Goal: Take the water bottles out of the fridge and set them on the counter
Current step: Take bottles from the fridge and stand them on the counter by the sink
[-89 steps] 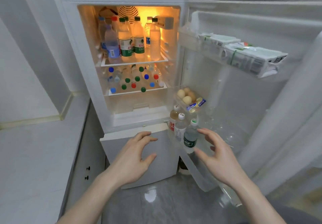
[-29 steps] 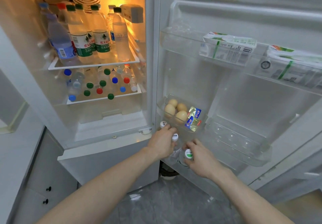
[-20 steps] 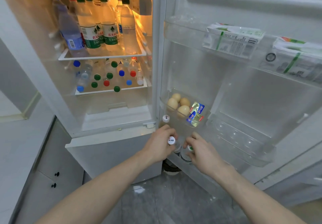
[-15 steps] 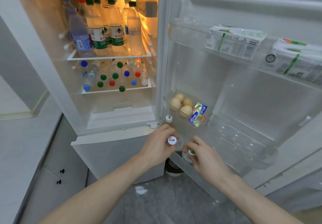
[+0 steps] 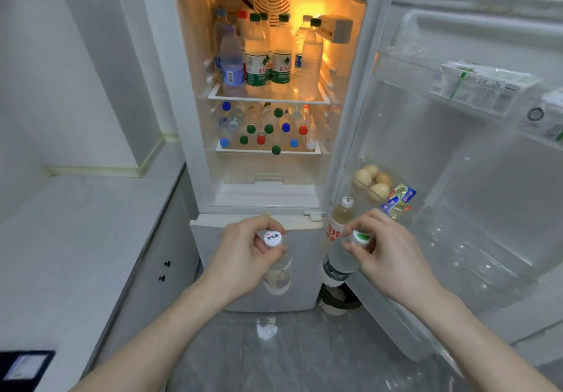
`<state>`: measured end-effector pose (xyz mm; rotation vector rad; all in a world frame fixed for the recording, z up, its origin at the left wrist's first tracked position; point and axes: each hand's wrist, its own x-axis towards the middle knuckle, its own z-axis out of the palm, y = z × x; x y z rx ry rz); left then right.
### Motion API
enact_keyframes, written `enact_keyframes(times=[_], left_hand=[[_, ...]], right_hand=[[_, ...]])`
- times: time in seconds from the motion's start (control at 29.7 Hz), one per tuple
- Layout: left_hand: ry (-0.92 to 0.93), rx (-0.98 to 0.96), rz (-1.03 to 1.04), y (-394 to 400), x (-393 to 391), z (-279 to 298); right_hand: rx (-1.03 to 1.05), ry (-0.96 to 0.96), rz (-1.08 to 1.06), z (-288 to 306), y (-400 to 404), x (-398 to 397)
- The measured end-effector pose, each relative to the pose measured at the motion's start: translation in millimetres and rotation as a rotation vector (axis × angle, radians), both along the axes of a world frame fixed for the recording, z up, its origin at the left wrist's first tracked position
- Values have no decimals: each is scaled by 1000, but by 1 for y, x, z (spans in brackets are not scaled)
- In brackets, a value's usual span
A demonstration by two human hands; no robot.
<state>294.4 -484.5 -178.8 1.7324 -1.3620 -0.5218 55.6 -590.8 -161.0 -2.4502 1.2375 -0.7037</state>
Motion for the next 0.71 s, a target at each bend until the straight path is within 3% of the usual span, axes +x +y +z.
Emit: enact_keyframes(times=[0.4, 0.71], left_hand=[[50, 69, 441, 204, 72, -5], [50, 145, 830, 329, 88, -8]], right_hand=[[133, 55, 416, -6, 115, 122], [179, 128, 874, -11, 185, 241]])
